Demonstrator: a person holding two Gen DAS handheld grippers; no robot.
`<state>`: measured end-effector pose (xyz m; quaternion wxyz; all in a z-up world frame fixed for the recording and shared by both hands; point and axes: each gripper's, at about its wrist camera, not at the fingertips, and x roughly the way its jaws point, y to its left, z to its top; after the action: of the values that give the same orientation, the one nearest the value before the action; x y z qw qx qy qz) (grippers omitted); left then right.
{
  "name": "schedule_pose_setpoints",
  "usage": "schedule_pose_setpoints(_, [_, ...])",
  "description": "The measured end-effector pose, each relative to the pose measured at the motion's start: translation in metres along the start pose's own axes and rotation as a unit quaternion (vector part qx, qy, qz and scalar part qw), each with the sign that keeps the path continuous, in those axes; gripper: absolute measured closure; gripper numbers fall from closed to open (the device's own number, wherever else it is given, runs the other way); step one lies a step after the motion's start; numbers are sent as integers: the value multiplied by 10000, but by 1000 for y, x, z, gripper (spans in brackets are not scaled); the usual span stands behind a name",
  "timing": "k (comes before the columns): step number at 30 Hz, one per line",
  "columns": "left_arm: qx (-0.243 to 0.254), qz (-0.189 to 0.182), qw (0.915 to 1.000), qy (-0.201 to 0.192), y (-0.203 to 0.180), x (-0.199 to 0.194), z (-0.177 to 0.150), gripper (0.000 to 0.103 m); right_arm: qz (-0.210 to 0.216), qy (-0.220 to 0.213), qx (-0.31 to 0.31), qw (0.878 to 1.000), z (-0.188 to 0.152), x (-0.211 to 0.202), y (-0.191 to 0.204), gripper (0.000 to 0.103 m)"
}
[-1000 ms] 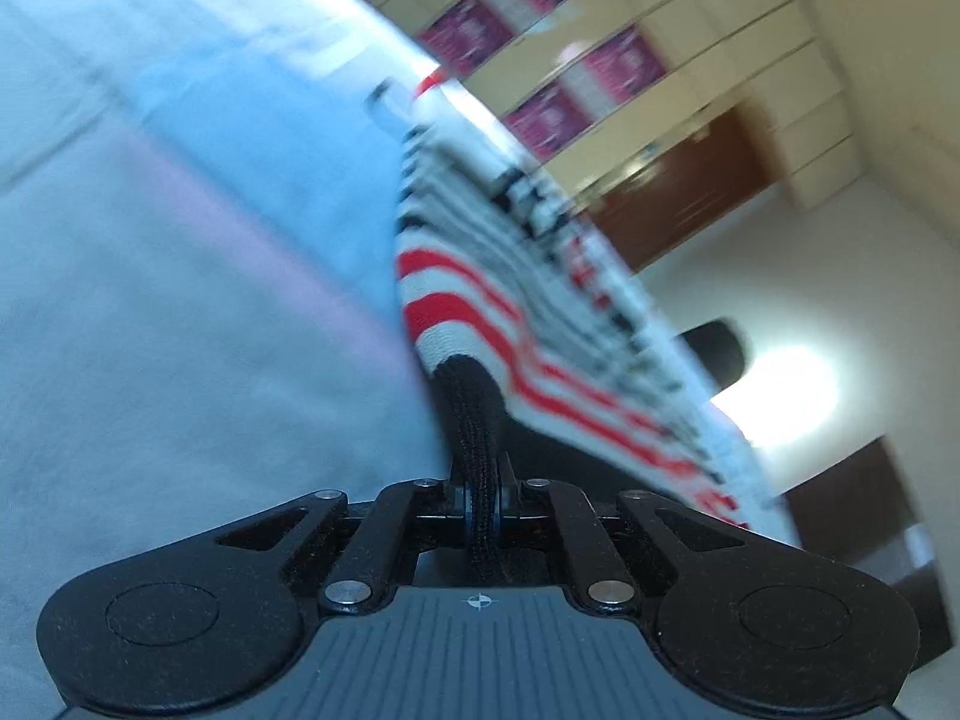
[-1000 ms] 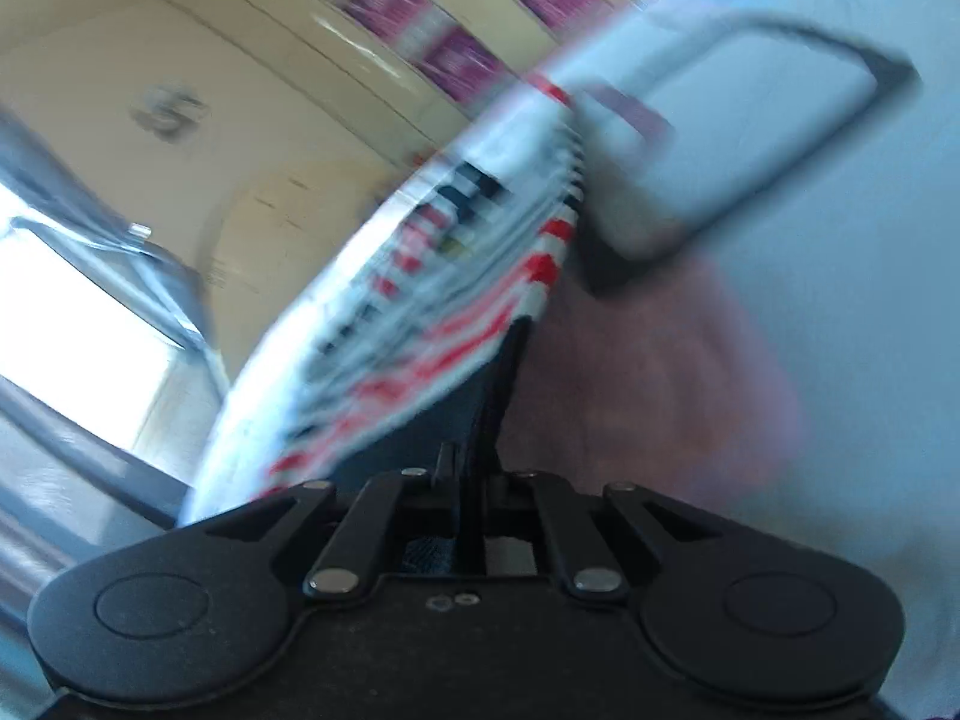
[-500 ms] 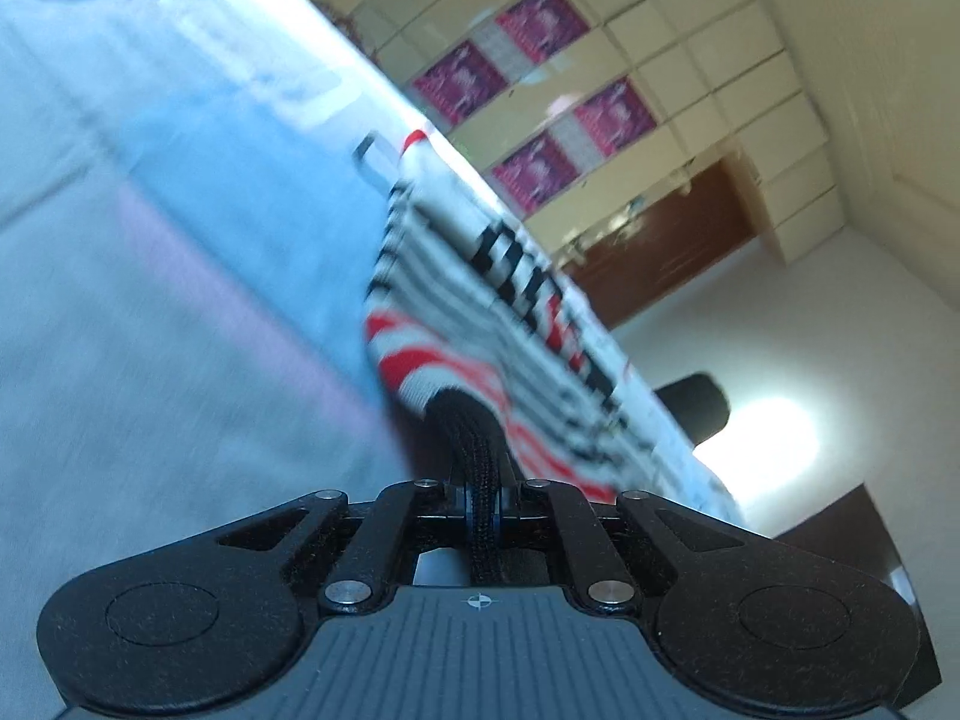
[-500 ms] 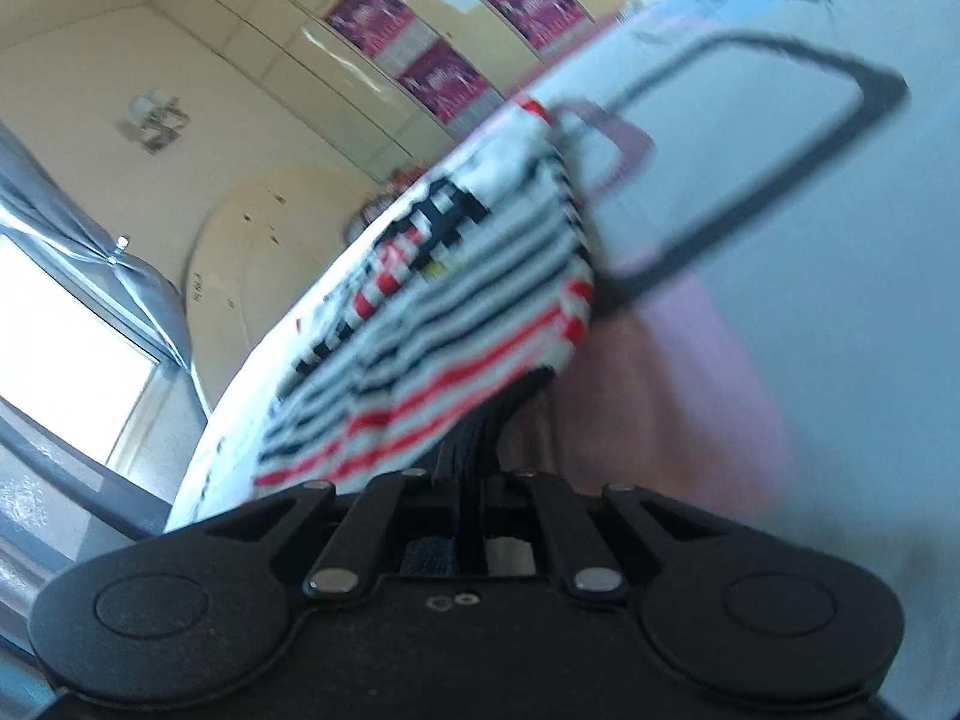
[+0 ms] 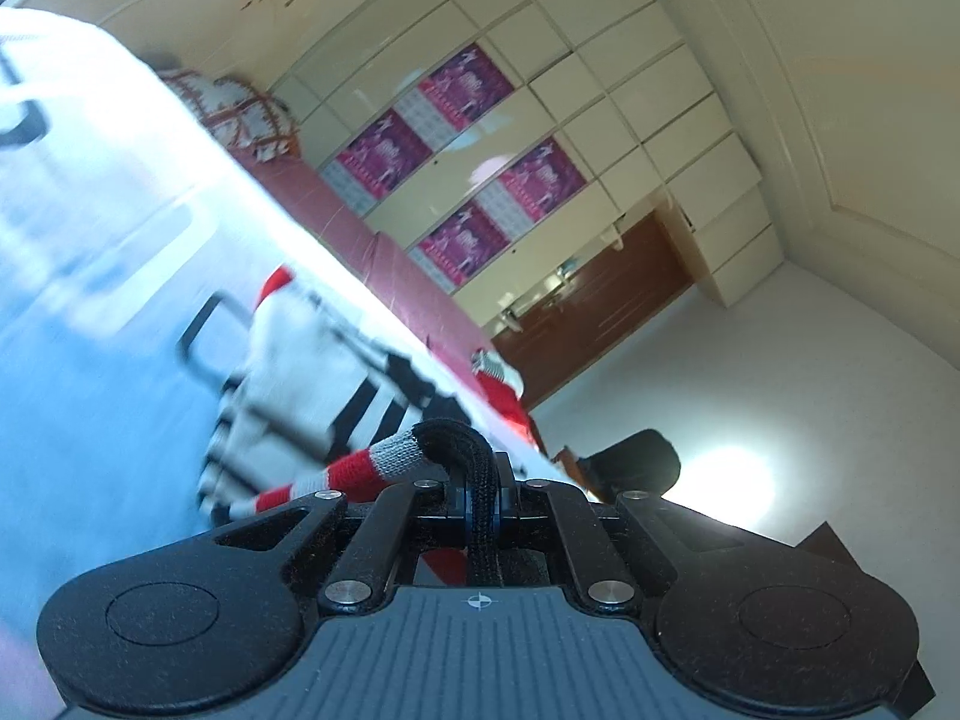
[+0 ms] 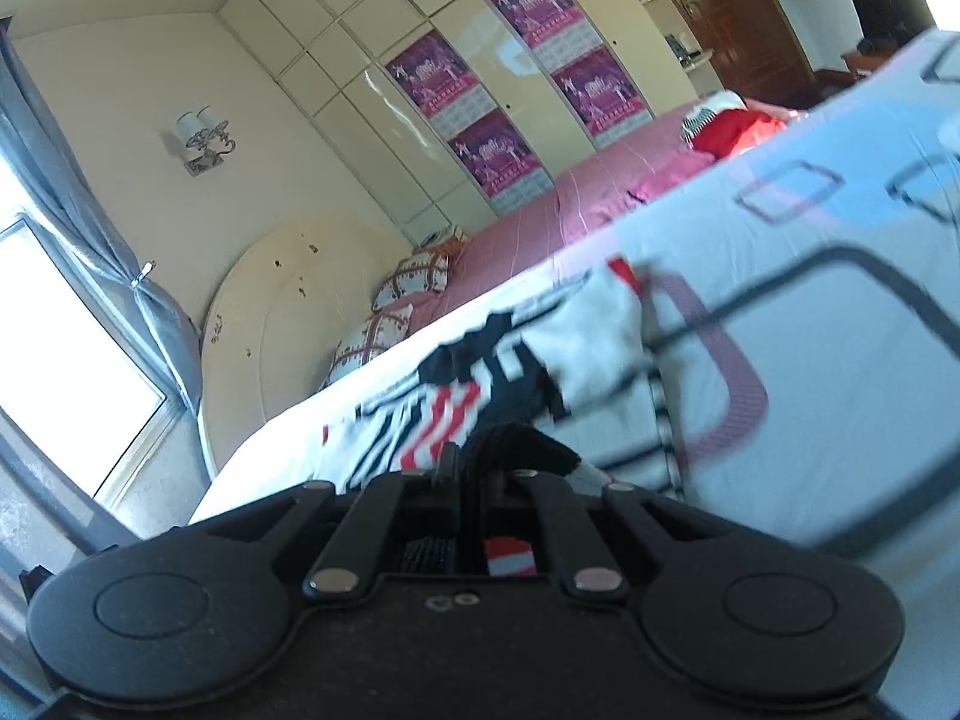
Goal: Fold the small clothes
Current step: 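Lift the black hem with both tools and fold it toward the collar, then lay the hem down on the sweater and open both tools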
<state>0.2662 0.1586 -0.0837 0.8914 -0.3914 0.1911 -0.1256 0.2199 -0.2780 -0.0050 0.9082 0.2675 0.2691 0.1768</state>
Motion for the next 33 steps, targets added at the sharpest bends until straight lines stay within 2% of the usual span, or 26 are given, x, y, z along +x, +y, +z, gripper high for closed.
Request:
schedule_pose_setpoints(8, [309, 152, 9994, 2, -12, 80, 55, 98, 135, 63, -110, 9998, 73, 72, -8, 97])
schedule_pose_setpoints(13, [322, 437, 9983, 224, 9, 144, 75, 98, 159, 345, -41, 9993, 100, 143, -34, 97])
schedule_pose_setpoints(19, [218, 896, 9939, 603, 48, 216, 86, 98, 162, 842, 352, 9957, 115, 237, -80, 96])
schedule_pose_setpoints(20, [155, 1060, 9928, 543, 55, 225, 88, 97, 144, 915, 435, 9948, 114, 252, -89, 89])
schedule_pose_setpoints(21, [9, 1092, 9926, 527, 63, 233, 90, 97, 80, 956, 515, 9941, 115, 266, -96, 76])
schedule_pose_setpoints(22, [-191, 1066, 9929, 500, 71, 238, 91, 87, -60, 939, 592, 9938, 116, 276, -103, 70])
schedule_pose_setpoints(23, [-258, 992, 9938, 423, 74, 240, 91, 65, -175, 841, 625, 9943, 117, 280, -107, 60])
schedule_pose_setpoints(24, [-164, 993, 9946, 251, 72, 239, 91, 49, -131, 725, 590, 9955, 118, 280, -109, 55])
schedule_pose_setpoints(25, [25, 1045, 9945, 38, 68, 236, 91, 22, -28, 624, 539, 9966, 119, 276, -109, 54])
schedule_pose_setpoints(28, [318, 764, 9965, -100, 60, 227, 100, 20, 178, 500, 301, 9981, 123, 261, -108, 53])
schedule_pose_setpoints(29, [598, 809, 9949, -37, 54, 227, 103, 20, 172, 510, 135, 9985, 124, 258, -106, 54])
schedule_pose_setpoints(30, [884, 908, 9919, 120, 49, 231, 106, 21, 115, 545, -66, 9984, 124, 257, -103, 55])
schedule_pose_setpoints(32, [1527, 1118, 9804, 558, 40, 246, 108, 38, 46, 624, -331, 9975, 125, 260, -99, 55])
schedule_pose_setpoints(33, [1829, 1211, 9723, 802, 34, 254, 108, 39, 41, 706, -437, 9965, 128, 264, -96, 55])
